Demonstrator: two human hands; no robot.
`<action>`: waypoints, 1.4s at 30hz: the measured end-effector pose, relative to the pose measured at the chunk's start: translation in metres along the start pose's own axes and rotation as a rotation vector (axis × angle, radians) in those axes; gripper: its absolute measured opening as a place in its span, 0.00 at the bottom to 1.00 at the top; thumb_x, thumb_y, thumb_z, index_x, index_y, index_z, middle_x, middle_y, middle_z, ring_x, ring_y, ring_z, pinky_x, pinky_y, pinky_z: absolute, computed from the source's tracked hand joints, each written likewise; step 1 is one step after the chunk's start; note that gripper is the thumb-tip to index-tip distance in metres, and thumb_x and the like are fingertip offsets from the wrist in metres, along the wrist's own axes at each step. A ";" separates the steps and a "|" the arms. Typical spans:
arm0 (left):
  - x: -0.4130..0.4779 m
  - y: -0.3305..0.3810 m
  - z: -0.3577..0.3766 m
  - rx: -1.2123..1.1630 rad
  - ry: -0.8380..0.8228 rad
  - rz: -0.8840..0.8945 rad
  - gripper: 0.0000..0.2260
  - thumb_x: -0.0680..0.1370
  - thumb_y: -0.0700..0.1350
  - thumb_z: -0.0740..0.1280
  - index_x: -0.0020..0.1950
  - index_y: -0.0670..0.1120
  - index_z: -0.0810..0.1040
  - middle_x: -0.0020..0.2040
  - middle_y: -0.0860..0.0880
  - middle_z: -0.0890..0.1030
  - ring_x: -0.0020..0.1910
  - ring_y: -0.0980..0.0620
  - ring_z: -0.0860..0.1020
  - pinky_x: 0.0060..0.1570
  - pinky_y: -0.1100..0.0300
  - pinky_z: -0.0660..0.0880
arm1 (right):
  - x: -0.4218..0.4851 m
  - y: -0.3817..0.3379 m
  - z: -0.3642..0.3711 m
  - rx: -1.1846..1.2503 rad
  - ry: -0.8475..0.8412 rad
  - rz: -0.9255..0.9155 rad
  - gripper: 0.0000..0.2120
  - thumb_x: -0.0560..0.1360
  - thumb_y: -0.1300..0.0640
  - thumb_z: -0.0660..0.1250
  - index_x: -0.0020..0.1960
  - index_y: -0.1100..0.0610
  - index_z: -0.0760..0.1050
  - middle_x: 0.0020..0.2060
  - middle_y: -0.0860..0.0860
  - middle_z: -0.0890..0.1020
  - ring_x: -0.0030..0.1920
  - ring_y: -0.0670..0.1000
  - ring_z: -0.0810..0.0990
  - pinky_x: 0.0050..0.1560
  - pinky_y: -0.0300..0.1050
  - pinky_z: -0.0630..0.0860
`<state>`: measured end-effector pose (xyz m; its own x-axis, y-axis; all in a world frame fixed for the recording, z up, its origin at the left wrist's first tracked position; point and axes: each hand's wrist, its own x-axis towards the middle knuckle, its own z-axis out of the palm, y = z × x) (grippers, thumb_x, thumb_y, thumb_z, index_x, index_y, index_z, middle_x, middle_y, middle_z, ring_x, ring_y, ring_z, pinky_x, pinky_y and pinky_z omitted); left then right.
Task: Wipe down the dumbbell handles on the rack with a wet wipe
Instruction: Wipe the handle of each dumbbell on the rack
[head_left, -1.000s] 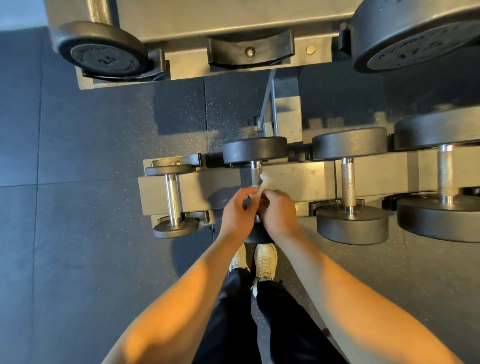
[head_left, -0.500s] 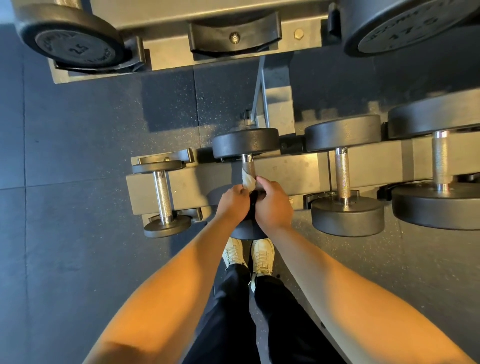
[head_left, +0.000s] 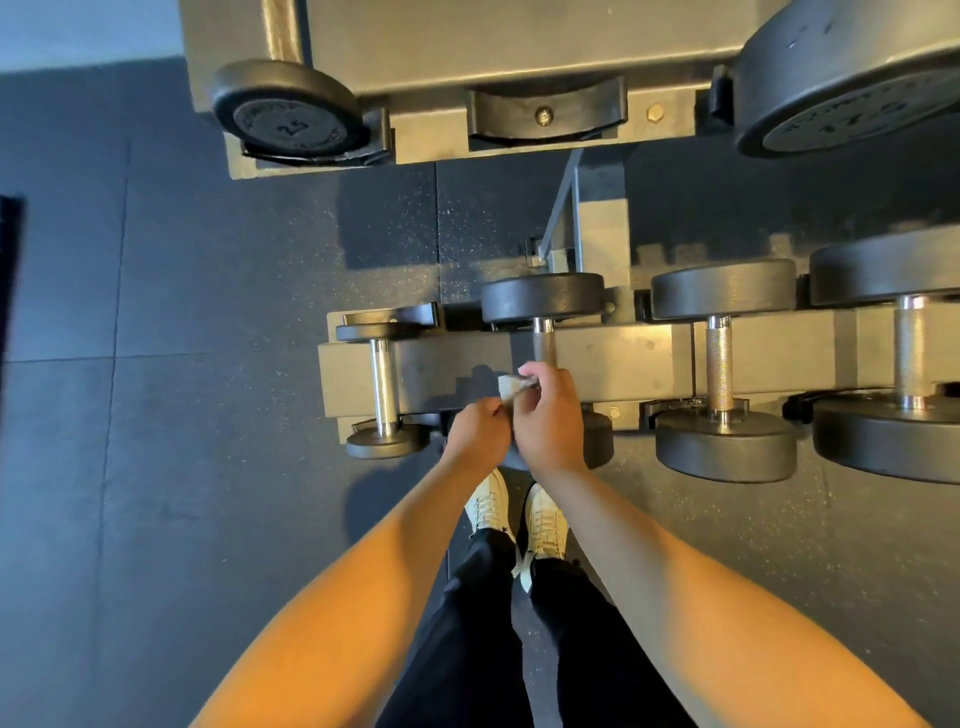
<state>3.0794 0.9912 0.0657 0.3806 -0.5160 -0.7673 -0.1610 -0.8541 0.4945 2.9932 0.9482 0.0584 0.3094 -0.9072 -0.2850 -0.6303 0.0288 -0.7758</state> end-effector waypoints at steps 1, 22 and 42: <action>-0.009 -0.004 -0.010 -0.093 0.020 -0.012 0.13 0.83 0.43 0.59 0.41 0.44 0.76 0.35 0.49 0.76 0.36 0.49 0.74 0.32 0.58 0.67 | -0.004 -0.010 0.005 0.062 -0.053 0.013 0.09 0.79 0.63 0.65 0.58 0.54 0.75 0.54 0.50 0.77 0.53 0.46 0.76 0.52 0.35 0.74; -0.009 -0.140 -0.144 -0.855 0.224 -0.012 0.07 0.82 0.40 0.65 0.52 0.42 0.82 0.51 0.41 0.85 0.50 0.47 0.83 0.52 0.58 0.80 | -0.034 -0.100 0.142 0.420 -0.243 0.341 0.14 0.82 0.53 0.63 0.67 0.51 0.73 0.54 0.47 0.79 0.52 0.46 0.79 0.43 0.35 0.73; 0.018 -0.121 -0.139 -0.413 0.314 0.113 0.09 0.83 0.41 0.63 0.61 0.53 0.75 0.52 0.49 0.82 0.42 0.53 0.83 0.33 0.68 0.77 | -0.021 -0.098 0.160 0.389 -0.161 0.398 0.10 0.79 0.60 0.66 0.58 0.50 0.80 0.50 0.47 0.82 0.51 0.48 0.80 0.53 0.45 0.80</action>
<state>3.2321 1.0945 0.0483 0.6465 -0.5052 -0.5717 0.1312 -0.6645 0.7357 3.1623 1.0320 0.0503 0.2261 -0.7203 -0.6558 -0.4215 0.5346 -0.7325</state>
